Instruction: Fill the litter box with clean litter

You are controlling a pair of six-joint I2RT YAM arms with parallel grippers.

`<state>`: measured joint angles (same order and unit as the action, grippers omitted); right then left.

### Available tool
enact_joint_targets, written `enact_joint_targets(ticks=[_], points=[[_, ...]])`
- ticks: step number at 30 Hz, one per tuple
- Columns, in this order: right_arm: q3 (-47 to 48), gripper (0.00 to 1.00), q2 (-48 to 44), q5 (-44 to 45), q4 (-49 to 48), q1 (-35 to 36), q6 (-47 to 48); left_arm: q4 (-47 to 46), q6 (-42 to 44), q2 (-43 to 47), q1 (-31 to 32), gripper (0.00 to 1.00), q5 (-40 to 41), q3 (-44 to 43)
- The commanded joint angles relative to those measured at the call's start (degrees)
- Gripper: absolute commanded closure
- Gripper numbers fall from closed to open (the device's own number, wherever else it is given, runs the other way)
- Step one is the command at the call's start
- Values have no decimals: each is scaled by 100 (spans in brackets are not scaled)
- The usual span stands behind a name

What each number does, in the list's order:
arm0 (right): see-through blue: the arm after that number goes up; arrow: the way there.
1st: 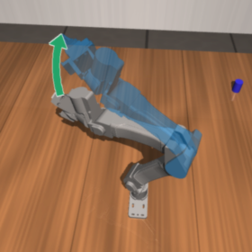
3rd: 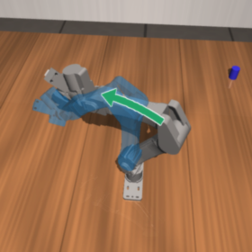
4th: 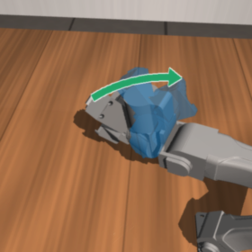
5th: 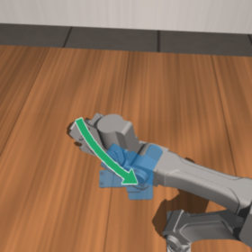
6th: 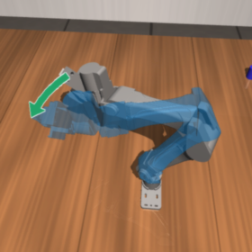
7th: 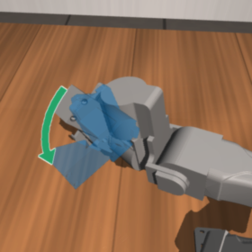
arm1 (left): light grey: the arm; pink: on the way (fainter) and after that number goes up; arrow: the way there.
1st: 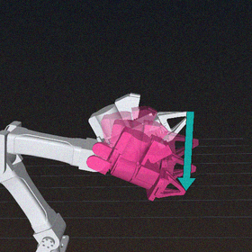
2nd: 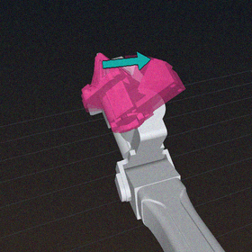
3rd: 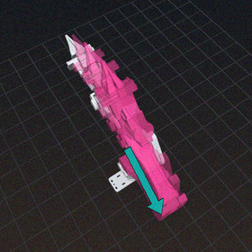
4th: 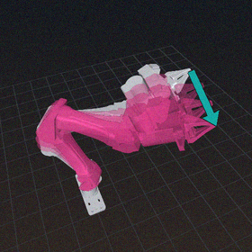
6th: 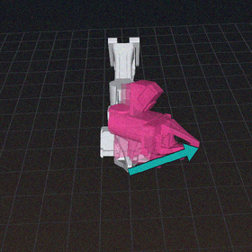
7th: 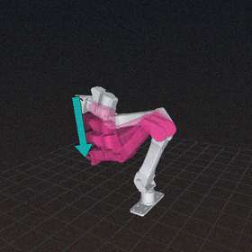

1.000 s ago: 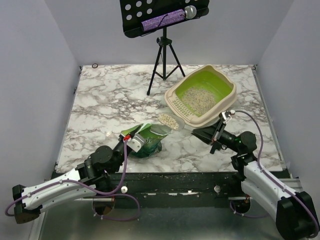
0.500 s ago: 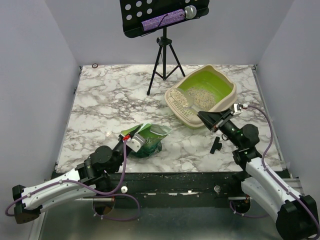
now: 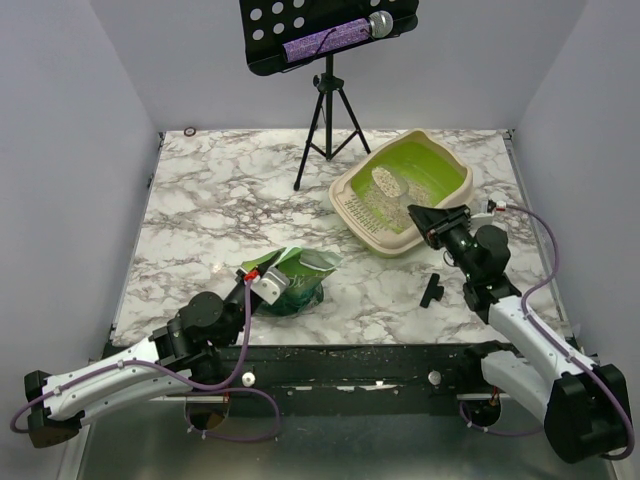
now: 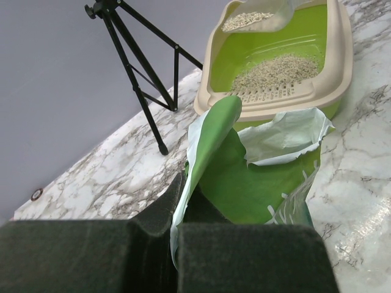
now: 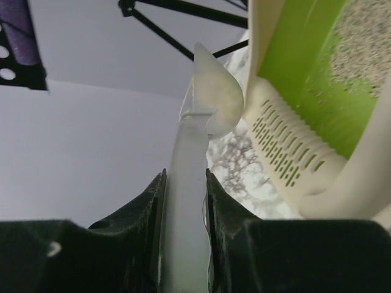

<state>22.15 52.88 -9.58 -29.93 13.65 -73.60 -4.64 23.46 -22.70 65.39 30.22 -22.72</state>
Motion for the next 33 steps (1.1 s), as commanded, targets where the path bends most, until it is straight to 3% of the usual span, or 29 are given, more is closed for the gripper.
enact_joint_targets(ticks=[1,5,13,25,33], points=[[561,100,73,773,960,-64,968,-371,-35,99,18,100,116,-119],[1325,100,459,1106,2278,-55,1856,-362,-44,46,18,100,133,-136],[2503,100,1557,1397,3704,-55,2947,-379,0,-33,18,100,265,-136],[3672,100,2235,1732,4486,-20,4353,-520,106,-129,18,100,512,-92],[4841,100,2788,2276,5707,226,4952,-467,71,-156,18,100,494,-127]])
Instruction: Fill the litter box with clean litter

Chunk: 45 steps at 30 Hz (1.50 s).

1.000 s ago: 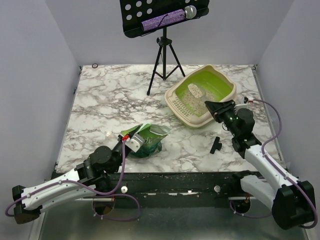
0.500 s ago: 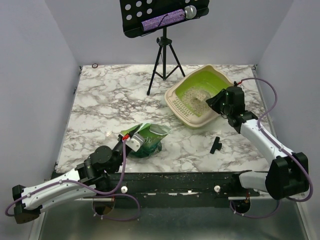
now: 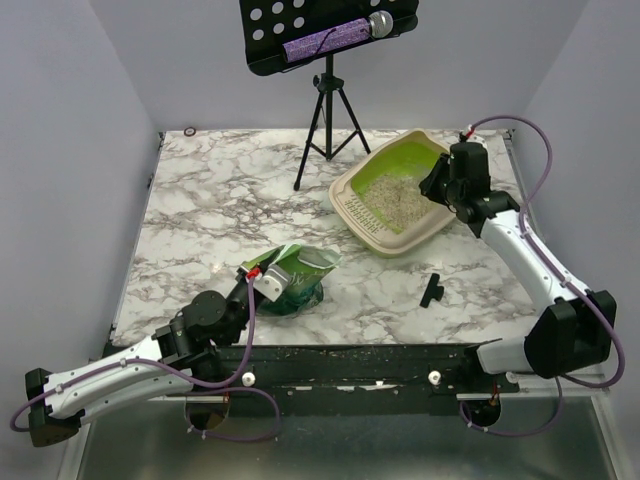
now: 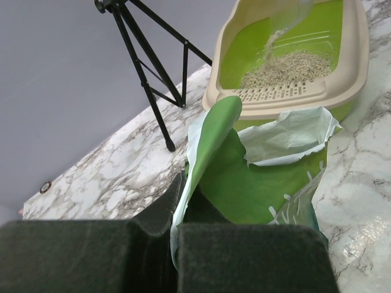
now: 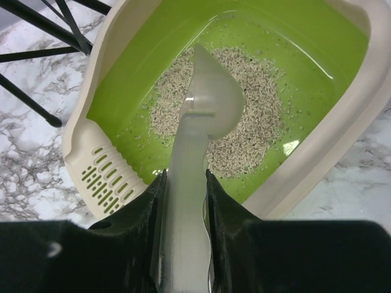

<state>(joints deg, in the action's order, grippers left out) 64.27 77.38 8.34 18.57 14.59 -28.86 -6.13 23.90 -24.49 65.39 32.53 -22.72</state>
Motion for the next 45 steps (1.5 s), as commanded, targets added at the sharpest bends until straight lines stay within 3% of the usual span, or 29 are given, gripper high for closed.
enact_joint_targets(ticks=[1,7,12,15,23,30,35,39,45], points=[[857,100,443,624,1042,201,582,-310,27,23,18,100,262,-136],[1895,100,936,1406,1790,781,1154,-292,36,102,18,100,306,-145],[2318,100,989,2031,1853,1545,1839,-284,27,137,18,100,324,-145],[2318,100,858,1787,1739,1941,2121,-292,53,181,18,100,350,-145],[843,100,-56,-1024,114,2189,2306,-336,132,366,18,100,464,-119],[-343,100,-118,-2072,-1423,2390,2210,-336,124,322,18,100,447,-119],[-933,100,109,-2179,-2418,2531,1973,-336,132,305,18,100,447,-119],[-1057,99,470,-2074,-2674,2566,1665,-327,141,304,18,100,464,-110],[-1505,98,795,-1248,-3341,2575,1375,-328,159,296,18,100,473,-101]])
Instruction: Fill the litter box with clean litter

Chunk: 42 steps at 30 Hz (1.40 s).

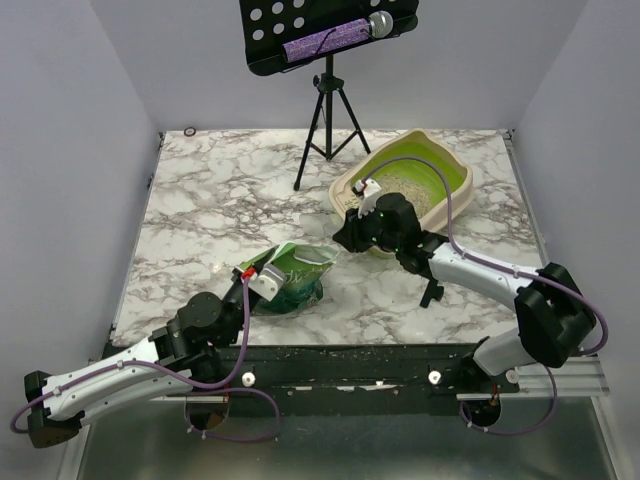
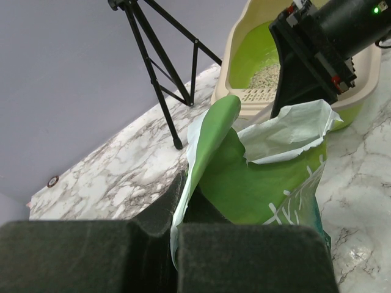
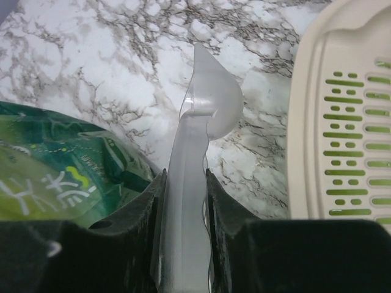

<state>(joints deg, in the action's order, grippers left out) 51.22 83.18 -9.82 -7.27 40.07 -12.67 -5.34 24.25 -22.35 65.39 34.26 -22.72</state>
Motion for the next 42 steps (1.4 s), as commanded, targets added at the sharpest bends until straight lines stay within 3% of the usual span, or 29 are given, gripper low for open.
enact_joint_targets(ticks=[1,10,18,29,31,35,42], points=[[-226,96,295,595,-811,35,-245,-415,133,82,18,100,300,-92],[-341,63,551,130,-583,35,-351,-415,133,29,9,100,230,-66],[-552,39,-38,69,-205,35,-457,-336,89,11,18,100,11,-92],[-868,35,-2111,359,944,35,96,375,-157,336,18,100,-780,-417],[-1087,35,-2436,-43,1034,35,430,499,-254,380,9,100,-982,-514],[-1799,30,-2964,-1537,87,44,686,665,-465,486,-8,100,-1622,-637],[-2116,30,-3027,-2295,-326,229,1397,824,-614,653,-17,100,-2125,-742]])
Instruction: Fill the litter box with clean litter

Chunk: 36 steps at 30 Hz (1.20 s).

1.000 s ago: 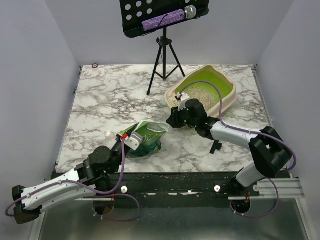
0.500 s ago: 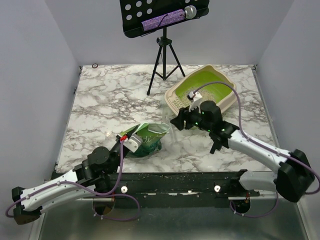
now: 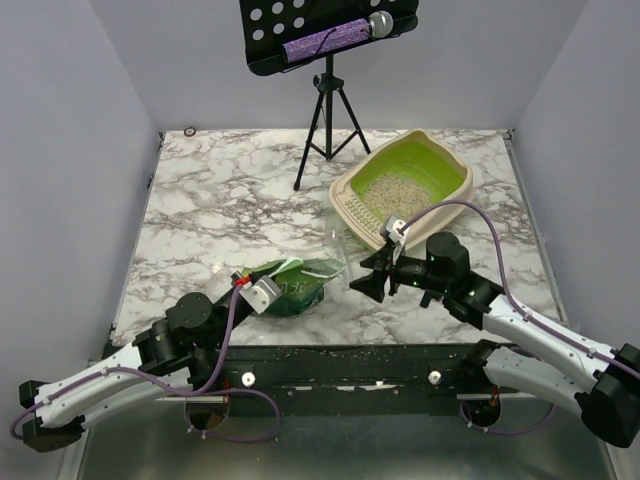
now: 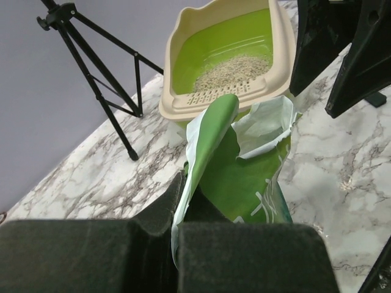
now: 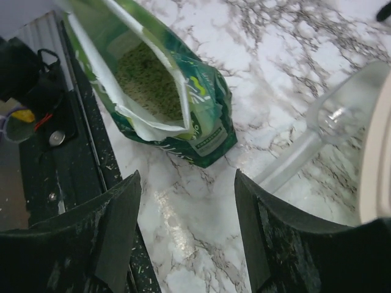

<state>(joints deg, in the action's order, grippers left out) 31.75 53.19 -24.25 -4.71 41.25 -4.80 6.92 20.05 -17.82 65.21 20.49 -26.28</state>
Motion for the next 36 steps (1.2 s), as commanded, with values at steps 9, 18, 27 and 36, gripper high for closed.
enact_joint_targets(ticks=[9,18,27,36], points=[[-362,31,859,-1441,-2252,225,1340,-331,-177,385,0,100,-749,-404],[-318,32,1579,-2206,-3799,234,1034,-323,-72,464,0,100,-590,-342],[-388,51,2327,-2523,-5230,234,191,-393,-37,499,0,100,-555,-272],[-485,99,2969,-2454,-6621,234,-566,-437,-28,420,0,100,-502,-219]])
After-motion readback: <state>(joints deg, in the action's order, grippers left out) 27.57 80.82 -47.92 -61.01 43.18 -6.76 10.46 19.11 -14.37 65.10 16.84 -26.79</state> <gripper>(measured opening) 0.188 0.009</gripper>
